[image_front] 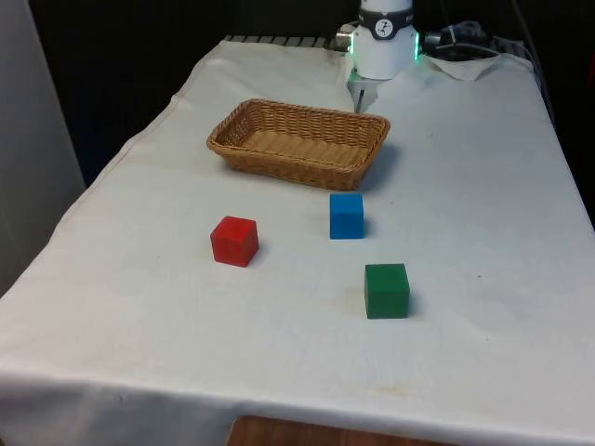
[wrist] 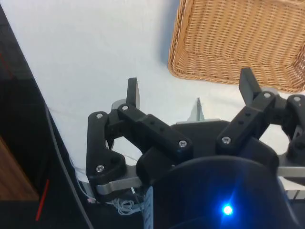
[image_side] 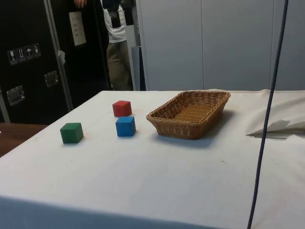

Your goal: Pick up the blue cube and place it into the basket.

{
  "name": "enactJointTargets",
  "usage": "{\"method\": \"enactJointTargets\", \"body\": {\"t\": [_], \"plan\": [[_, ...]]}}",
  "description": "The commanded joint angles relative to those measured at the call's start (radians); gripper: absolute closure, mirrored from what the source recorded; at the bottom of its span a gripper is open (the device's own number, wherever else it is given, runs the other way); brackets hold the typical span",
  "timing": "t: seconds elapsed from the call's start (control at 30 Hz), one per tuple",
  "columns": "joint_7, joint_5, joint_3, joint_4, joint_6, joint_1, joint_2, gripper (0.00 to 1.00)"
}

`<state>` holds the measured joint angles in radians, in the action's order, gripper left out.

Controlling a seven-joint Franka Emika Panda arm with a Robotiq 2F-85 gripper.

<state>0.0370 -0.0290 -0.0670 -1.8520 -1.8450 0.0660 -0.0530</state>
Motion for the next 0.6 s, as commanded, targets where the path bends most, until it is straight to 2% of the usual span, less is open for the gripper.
{"method": "enactJointTargets", "body": {"t": [0.0, 0.03, 0.33, 0.57], "plan": [[-0.002, -0.002, 0.001, 0.018, 0.003, 0.0, -0.018, 0.0], [0.0, 0.0, 0.0, 0.006, 0.0, 0.0, -0.005, 0.0], [-0.004, -0.002, 0.007, 0.082, -0.001, 0.0, -0.077, 0.0], [0.005, -0.006, 0.012, 0.102, -0.037, 0.0, -0.113, 0.0]]}}
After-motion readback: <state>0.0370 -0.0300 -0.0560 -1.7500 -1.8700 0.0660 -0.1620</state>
